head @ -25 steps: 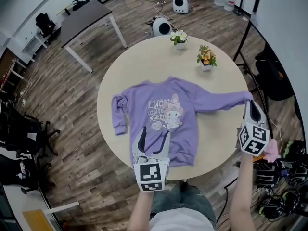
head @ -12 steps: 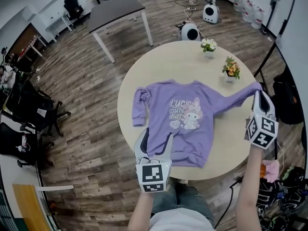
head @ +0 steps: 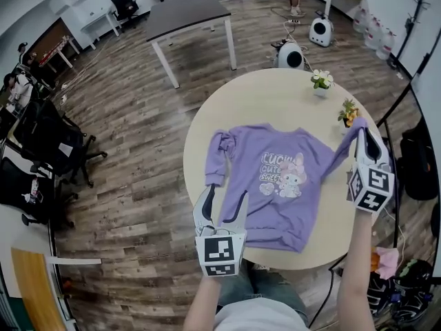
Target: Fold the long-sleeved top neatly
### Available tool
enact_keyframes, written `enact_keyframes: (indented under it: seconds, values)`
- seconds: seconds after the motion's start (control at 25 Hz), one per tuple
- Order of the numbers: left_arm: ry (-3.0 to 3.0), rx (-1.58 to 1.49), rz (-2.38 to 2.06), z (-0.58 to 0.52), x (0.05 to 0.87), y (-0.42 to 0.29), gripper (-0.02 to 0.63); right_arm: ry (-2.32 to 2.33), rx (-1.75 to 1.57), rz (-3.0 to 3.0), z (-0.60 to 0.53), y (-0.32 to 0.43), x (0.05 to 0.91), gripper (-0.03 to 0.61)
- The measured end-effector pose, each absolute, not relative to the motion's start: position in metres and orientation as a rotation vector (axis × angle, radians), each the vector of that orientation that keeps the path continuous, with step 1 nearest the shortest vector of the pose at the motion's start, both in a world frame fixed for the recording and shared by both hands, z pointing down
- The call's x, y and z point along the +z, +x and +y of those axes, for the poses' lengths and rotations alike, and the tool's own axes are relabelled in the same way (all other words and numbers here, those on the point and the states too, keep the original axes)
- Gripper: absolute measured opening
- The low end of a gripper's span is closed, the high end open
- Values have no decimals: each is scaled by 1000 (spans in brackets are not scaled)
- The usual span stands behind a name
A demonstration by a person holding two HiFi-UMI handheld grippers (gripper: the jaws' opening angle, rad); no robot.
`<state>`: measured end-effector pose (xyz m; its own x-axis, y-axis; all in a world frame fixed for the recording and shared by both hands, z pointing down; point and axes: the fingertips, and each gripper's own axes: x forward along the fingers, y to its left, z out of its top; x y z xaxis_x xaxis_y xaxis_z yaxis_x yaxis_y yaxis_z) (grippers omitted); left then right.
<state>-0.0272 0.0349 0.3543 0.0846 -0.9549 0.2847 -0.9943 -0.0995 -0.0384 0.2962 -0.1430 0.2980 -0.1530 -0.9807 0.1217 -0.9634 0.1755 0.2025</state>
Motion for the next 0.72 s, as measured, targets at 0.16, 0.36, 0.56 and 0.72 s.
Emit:
enact_keyframes:
  seconds: [0.16,0.36,0.56,0.72]
  values:
    - [2186,340,-1989,21,352,-48,410,1826,-133,-2246,-154,261,298,44]
    - [2194,326,-1969,1,351,-73,410,1785,-125,-2248,-166,223,304,44]
    - [2202,325,-1944,-18,352,-96,410,1743,-106,-2244,-177,185,316,44]
    - [2202,332,-1925,-33,356,-114,410,1691,-87,-2245,-184,154,331,44]
